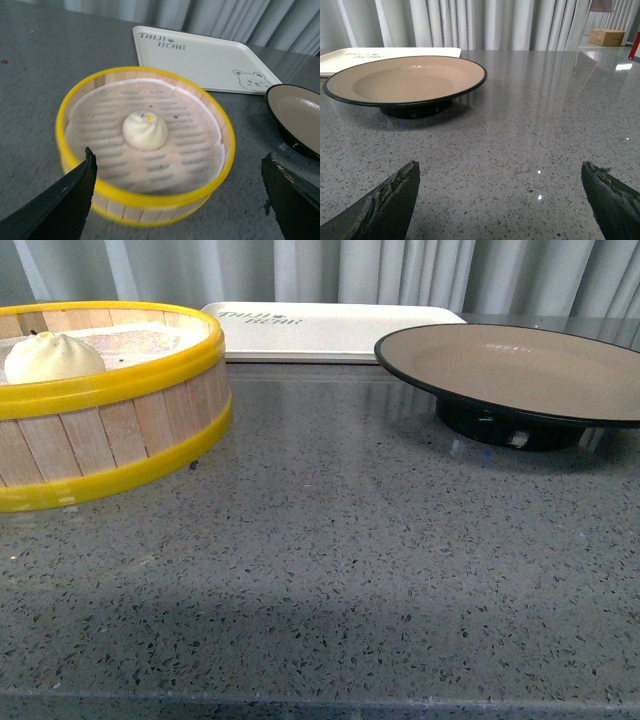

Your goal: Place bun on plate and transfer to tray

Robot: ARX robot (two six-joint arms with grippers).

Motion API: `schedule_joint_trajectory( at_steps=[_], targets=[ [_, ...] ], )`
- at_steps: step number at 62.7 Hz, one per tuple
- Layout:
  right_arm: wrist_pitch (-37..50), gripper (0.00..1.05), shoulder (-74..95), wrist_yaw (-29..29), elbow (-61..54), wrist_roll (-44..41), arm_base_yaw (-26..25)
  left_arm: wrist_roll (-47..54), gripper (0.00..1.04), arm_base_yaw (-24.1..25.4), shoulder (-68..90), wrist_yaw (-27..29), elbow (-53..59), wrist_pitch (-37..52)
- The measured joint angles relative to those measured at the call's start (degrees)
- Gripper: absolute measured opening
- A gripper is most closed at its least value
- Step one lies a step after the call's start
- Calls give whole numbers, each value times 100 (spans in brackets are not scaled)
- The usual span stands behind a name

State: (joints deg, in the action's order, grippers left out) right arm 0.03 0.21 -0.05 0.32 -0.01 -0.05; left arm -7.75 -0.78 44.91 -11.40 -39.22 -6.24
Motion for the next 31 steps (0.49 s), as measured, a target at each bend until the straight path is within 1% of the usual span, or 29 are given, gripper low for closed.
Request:
schedule_joint_trajectory(
  at_steps=[3, 9, 11, 14, 21, 26, 31],
  targets=[
    [0, 96, 0, 0, 0, 0, 0, 48, 98, -389, 413, 258, -299, 116],
    [0, 96, 0, 0, 0, 0, 0, 201, 98, -933, 1115, 664, -743, 284],
    [0, 96, 0, 0, 0, 0, 0, 310, 98, -1182, 1543, 863, -979, 389],
    [0, 96, 0, 0, 0, 0, 0, 428, 98, -1399, 2109, 1019, -1270, 452],
    [0, 96, 0, 2, 0, 0, 0, 671, 98, -1486, 3038, 1453, -1663, 590],
    [0, 96, 0, 0, 0, 0, 0, 772, 98, -1349, 3512, 1648, -1917, 603],
    [0, 96, 0, 0, 0, 0, 0, 774, 98, -1176, 3781, 1683, -2063, 610]
  ],
)
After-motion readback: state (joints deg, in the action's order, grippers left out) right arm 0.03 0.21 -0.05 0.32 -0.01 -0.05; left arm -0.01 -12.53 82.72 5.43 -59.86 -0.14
